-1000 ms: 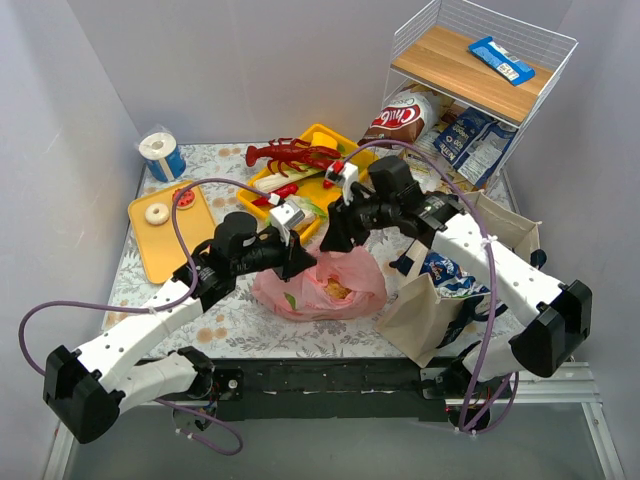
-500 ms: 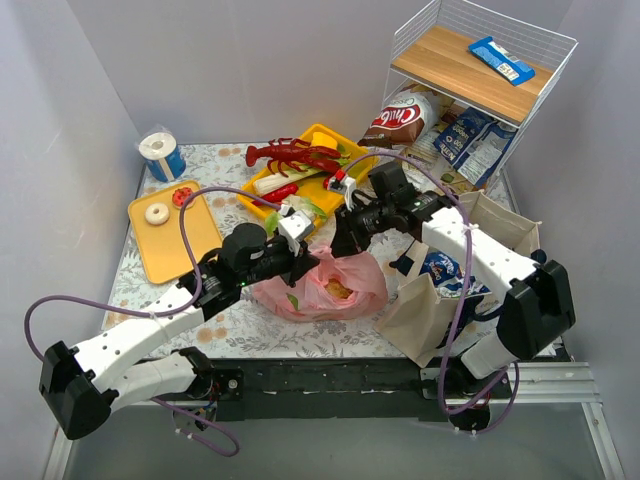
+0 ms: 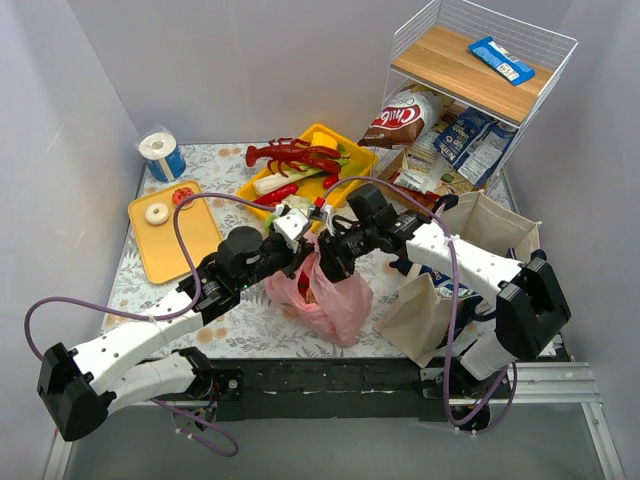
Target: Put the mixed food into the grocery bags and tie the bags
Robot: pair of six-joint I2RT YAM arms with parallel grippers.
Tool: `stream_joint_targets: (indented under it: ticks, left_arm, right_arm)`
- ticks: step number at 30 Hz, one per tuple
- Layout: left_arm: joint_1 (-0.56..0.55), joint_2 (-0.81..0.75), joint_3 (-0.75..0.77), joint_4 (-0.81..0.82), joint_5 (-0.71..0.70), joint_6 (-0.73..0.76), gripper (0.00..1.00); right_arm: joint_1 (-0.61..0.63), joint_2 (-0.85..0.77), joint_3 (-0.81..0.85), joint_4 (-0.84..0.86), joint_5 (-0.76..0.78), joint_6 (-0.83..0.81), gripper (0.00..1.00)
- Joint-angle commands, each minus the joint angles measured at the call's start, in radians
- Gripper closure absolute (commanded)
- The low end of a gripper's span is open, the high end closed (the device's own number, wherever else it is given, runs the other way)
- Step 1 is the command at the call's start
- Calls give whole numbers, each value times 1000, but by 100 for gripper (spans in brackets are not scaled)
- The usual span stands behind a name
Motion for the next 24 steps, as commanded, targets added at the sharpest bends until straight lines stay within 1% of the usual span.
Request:
stream_joint_targets:
  ticks: [1,3,4,5,8,9,10,12,15,17,19,21,24]
  left_arm:
    - [-1,-31,21,117,14,-53,100]
    - [-1,-31,7,121,49,-117,100]
    - [-1,-36,-4,121,78,-137,100]
    - [-1,-42,-31,121,83,-156,100]
    - [1,-77,-70,121,100,-232,100]
    - [-1,-85,-85,108,103,-248,100]
    - [1,-91,-88,95,104,-271,100]
    - [-1,-102,-91,65,123,-291,100]
    - [-1,-102,-88,28,152,-343,100]
    - [-1,-97,-91,23,158,-374,100]
    - [-1,-86,-91,8,140,-384,100]
    - [-1,-88,-99,8,109,-395,100]
    - [-1,-103,-113,25,78,-409,100]
  right_arm:
    - [14,-81,-16,67,-12,51,82]
    - [14,-103,-42,87,77,60,80]
    - [9,-113,-62,110,97,72,79]
    - [6,-134,-108,178,113,86,78]
    - [-8,-172,-172,286,168,141,69]
    - [-9,-182,-198,297,215,142,63]
    - [-9,-191,-212,311,234,140,60]
    - [-9,-214,-242,350,278,135,55]
    - [-9,-226,-245,367,289,109,53]
    - [-8,-225,-234,364,283,93,53]
    - [-2,-231,-243,366,272,86,59]
    - [3,-252,-255,401,269,86,70]
    - [12,-272,-269,400,265,91,74]
